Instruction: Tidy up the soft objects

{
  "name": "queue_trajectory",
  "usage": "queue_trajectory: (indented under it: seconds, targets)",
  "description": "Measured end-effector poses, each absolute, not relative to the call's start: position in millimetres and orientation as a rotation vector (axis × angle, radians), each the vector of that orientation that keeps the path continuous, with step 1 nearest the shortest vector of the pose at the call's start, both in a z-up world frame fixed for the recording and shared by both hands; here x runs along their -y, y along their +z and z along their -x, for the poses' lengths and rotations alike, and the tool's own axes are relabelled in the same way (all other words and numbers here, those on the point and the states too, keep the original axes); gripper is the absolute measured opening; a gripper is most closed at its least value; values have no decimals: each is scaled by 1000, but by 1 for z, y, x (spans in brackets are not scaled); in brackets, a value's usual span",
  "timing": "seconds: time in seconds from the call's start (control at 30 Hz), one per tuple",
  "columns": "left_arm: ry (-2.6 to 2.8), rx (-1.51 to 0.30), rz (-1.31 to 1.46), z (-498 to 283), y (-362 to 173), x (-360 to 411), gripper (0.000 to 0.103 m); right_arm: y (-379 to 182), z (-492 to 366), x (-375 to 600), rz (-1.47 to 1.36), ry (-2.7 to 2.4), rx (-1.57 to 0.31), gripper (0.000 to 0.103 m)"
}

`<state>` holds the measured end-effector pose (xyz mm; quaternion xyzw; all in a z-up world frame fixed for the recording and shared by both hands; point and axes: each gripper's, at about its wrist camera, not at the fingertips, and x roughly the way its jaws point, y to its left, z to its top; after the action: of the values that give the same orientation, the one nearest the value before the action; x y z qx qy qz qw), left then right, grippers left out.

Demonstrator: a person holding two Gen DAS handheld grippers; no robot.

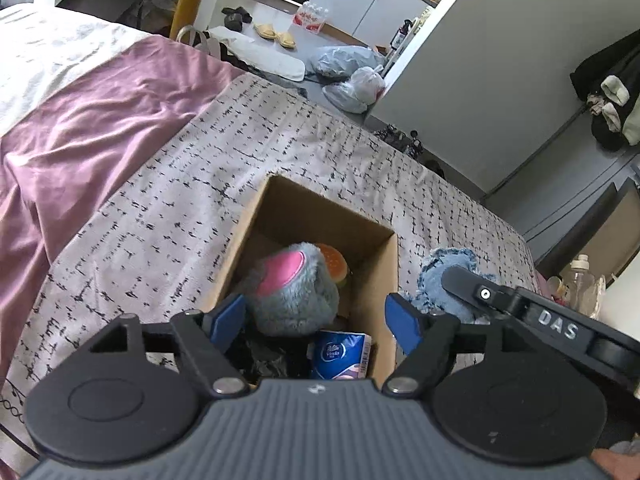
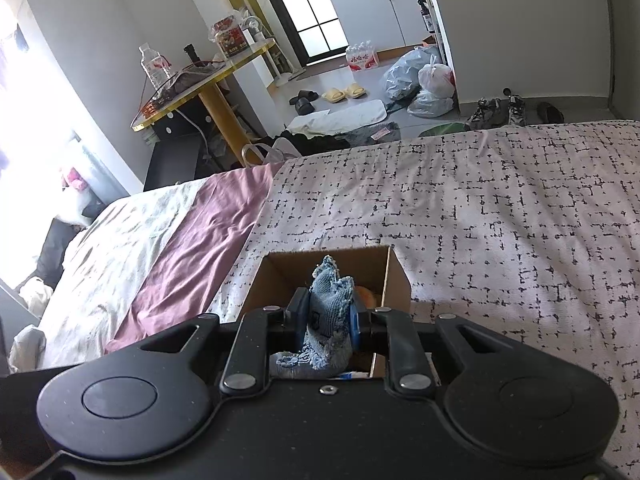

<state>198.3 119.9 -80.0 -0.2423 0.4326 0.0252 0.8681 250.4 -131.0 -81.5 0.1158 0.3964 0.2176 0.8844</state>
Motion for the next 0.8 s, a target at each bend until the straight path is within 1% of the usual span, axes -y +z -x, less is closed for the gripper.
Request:
queue_trajectory:
  seconds: [0.03,0.07,0.13,0.2,0.27,0.37,0.43,0.5,0.6,0.67,0.8]
  targets:
    - [55,-903,508,-198,-79,-121,76,-81,-252,130,-239,447,-820,23]
    - [59,-902,508,-198,-78,-123,76,-80,-253,130,-241,446,-814,25]
    - [67,-903,505,-197,-76,-125,77,-79,-255,131,-261,459,-812,33]
    - [73,-901,501,-195,-75,-126,78,-76,-253,133,-273,457,-806,47]
    - [77,-897,496,-194,-74,-126,81,-75,-250,136,-267,450,-793,49]
    - [84,-901,488,-191,-73,-124,83,-74,-245,143,-278,450,-801,49]
    - [85,-926,483,-190,-74,-120,84,-74,-241,149,-285,446,-805,51]
    - [76,-954,471,-188,-74,-116,85,-73,-235,156,-298,439,-804,56]
    - [73,-960,444,-182,-72,-106,86,-71,-226,165,-303,439,-804,60]
    - [86,-959,426,-178,-68,-101,91,-69,-221,170,-297,441,-802,64]
    - [117,-956,383,-171,-58,-90,93,-64,-212,184,-303,446,-789,68]
